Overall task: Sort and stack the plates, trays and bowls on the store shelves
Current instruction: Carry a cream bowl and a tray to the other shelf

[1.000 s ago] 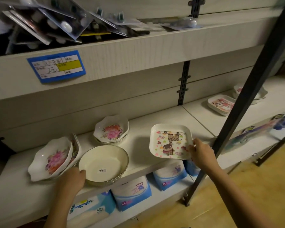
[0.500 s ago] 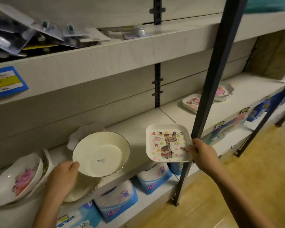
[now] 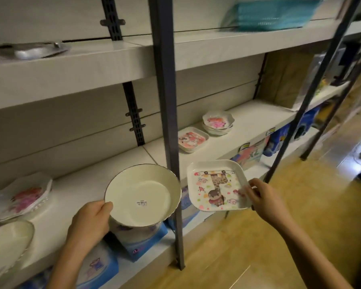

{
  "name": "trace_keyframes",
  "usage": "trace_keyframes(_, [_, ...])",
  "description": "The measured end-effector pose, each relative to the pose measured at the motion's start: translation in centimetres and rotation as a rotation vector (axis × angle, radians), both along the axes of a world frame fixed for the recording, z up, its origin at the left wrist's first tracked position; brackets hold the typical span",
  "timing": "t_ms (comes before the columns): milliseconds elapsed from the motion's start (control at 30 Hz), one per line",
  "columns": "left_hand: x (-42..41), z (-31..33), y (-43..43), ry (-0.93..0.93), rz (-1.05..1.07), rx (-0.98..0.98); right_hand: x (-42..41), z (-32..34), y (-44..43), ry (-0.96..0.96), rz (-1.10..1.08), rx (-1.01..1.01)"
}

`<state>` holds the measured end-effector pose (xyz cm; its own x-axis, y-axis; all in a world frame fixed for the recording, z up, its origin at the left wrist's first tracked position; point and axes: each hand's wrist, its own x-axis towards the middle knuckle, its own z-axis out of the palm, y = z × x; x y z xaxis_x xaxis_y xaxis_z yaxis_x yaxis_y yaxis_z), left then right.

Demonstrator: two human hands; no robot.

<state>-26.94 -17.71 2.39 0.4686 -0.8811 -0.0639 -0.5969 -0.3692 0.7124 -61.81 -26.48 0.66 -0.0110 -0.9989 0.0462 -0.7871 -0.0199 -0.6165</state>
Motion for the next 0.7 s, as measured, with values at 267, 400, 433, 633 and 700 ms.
trace_keyframes(267, [-11.6, -0.9, -5.6, -0.019, -0.055, 0.008, -11.9, 0.3, -3.0, -0.001, -0.086, -0.009])
trace_keyframes(400, [-16.0, -0.4, -9.0, -0.017, -0.095, -0.004, -15.5, 0.3, -4.7, -0.061, -0.114, 0.005])
trace_keyframes(433, [-16.7, -0.3, -10.0, -0.020, -0.095, -0.005, -16.1, 0.0, -5.4, -0.063, -0.125, 0.008])
trace_keyframes(633, [-18.8, -1.1, -16.0, -0.014, -0.039, 0.001, -18.0, -1.1, -10.4, -0.076, -0.155, 0.017])
trace_keyframes(700, [-19.1, -1.6, -18.3, 0.018, -0.023, 0.004, -18.4, -1.2, -12.5, -0.064, -0.148, 0.020])
